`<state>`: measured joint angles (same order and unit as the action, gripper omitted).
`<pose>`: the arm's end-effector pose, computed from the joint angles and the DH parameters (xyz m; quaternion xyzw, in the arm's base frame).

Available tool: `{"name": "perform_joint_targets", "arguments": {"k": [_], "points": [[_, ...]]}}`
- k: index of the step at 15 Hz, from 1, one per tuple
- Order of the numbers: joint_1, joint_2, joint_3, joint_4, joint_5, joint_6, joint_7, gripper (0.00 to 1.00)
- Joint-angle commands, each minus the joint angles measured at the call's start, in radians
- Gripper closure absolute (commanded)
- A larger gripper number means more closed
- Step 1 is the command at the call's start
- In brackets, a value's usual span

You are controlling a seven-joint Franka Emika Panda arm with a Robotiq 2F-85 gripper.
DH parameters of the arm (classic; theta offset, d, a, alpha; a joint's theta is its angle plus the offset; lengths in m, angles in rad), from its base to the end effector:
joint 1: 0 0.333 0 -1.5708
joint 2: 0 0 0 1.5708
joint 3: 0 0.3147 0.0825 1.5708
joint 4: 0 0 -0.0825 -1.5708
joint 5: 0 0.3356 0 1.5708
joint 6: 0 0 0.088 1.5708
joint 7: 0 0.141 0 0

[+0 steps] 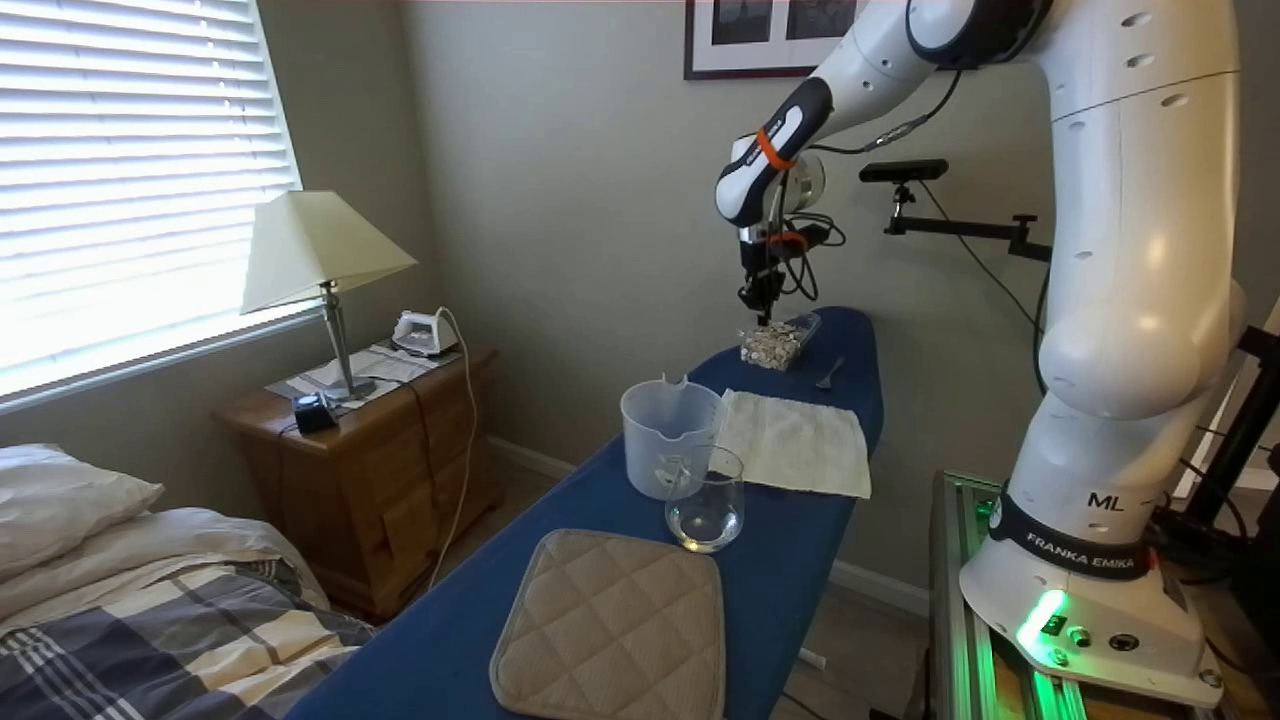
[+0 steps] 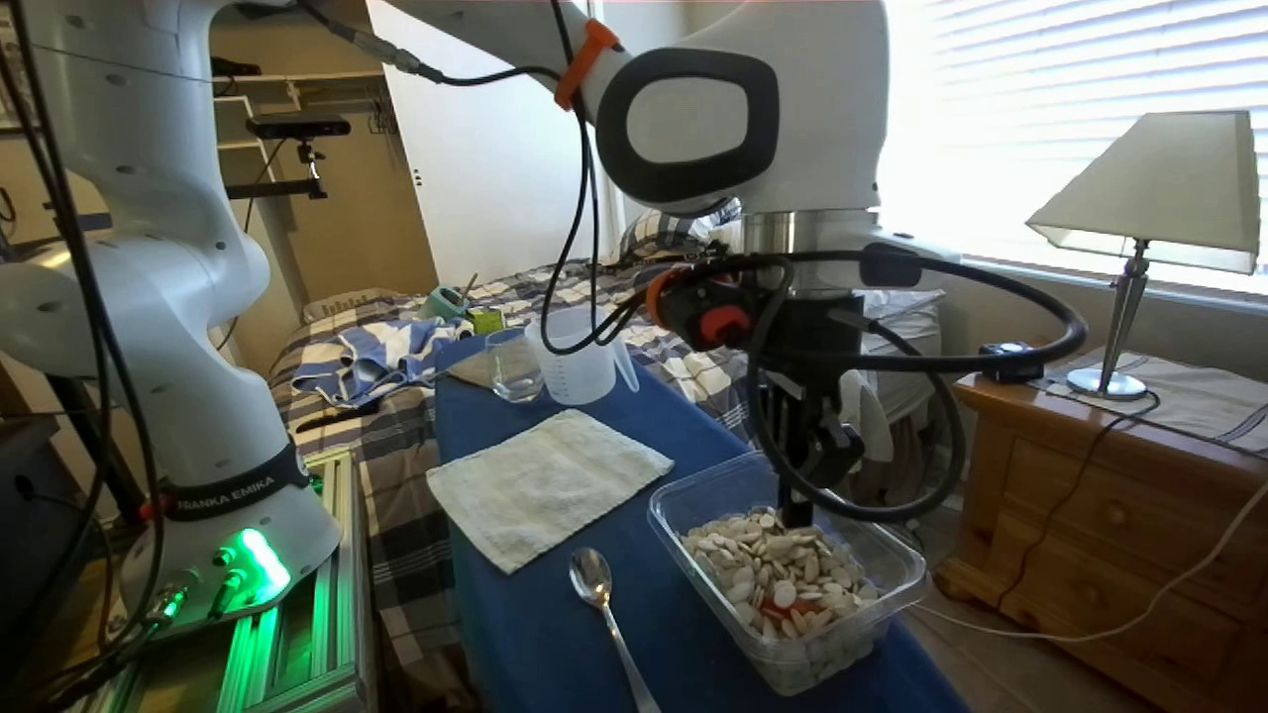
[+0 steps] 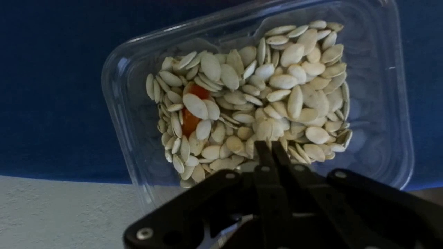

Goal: Put some of the contents of the clear lunchbox on the right onto the silver spoon

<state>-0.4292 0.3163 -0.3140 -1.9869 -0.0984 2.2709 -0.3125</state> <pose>0.4166 -0.3817 0.3086 0.9808 -0.1748 -0.0515 0.0688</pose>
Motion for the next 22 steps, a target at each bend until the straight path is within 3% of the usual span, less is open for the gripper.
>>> {"name": "perform_joint_targets", "arguments": {"k": [1,12,13,14,22], "points": [[0.009,-0.031,-0.008,-0.022,-0.022,-0.013,0.019,0.94],[0.021,-0.094,-0.022,-0.036,-0.073,-0.116,0.052,0.92],[0.015,-0.094,-0.020,-0.036,-0.072,-0.118,0.037,0.67],[0.013,-0.091,-0.022,-0.035,-0.075,-0.122,0.038,0.66],[-0.007,-0.042,-0.022,-0.080,-0.046,0.049,0.018,0.13]]}}
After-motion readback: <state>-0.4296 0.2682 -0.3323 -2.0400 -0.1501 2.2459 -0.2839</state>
